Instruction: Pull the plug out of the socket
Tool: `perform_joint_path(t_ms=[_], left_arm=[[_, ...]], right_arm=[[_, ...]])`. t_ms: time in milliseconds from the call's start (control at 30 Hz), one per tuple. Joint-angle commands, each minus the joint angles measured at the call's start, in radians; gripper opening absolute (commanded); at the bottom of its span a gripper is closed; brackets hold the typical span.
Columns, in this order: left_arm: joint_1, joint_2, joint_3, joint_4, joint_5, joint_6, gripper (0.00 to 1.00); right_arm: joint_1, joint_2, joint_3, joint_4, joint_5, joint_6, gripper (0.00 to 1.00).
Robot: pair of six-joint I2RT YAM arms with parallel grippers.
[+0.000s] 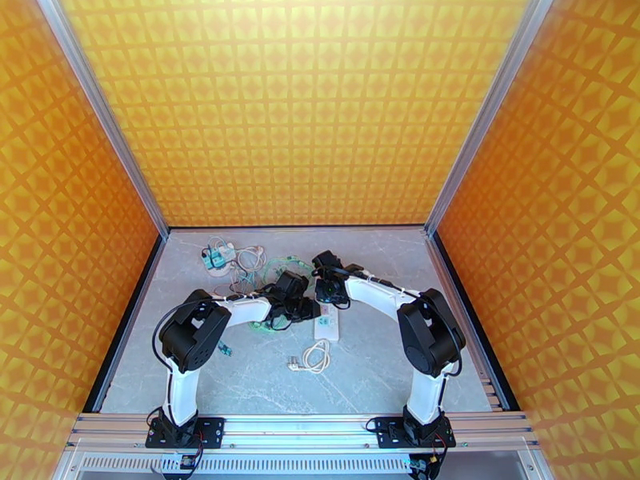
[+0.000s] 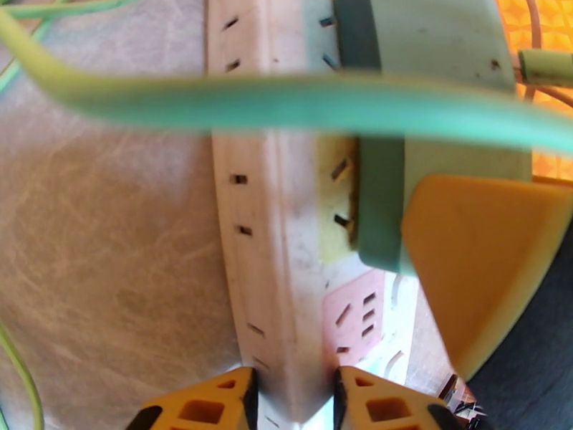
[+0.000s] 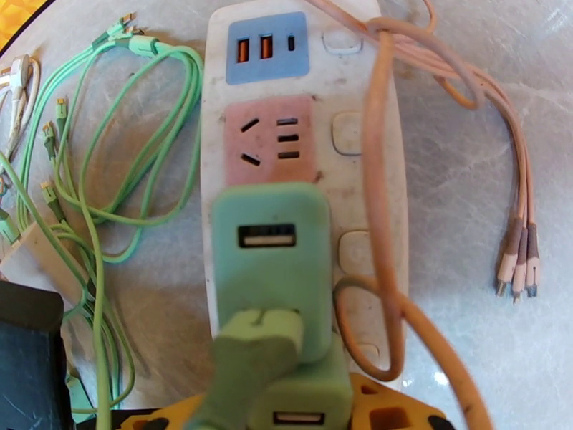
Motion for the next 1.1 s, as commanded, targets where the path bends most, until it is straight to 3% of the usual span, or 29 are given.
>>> perform_joint_path(t_ms=[0,567,867,1067], left_arm=[[-0.012,0.080,0.010,-0.195,-0.078,0.016,0.31],[-0.011,0.028,0.076,-0.288,-0.102,0.040,0.33],[0.010,-0.135,0.096,-0.321,-0.099,0.061,0.51],[0.021,-0.237,0.078,-0.354,-0.100,0.089,0.62]], right_arm=[[0.011,-0.049,0.062,-0.075,-0.036,0.026,0.25],[0.031,-0.108,0.176,-0.218,0.064,-0.030,0.25],[0.021,-0.118,0.225,-0.264,0.105,-0.070,0.25],[-0.038,-0.162,0.202,-0.266,0.145,-0.120,0.25]])
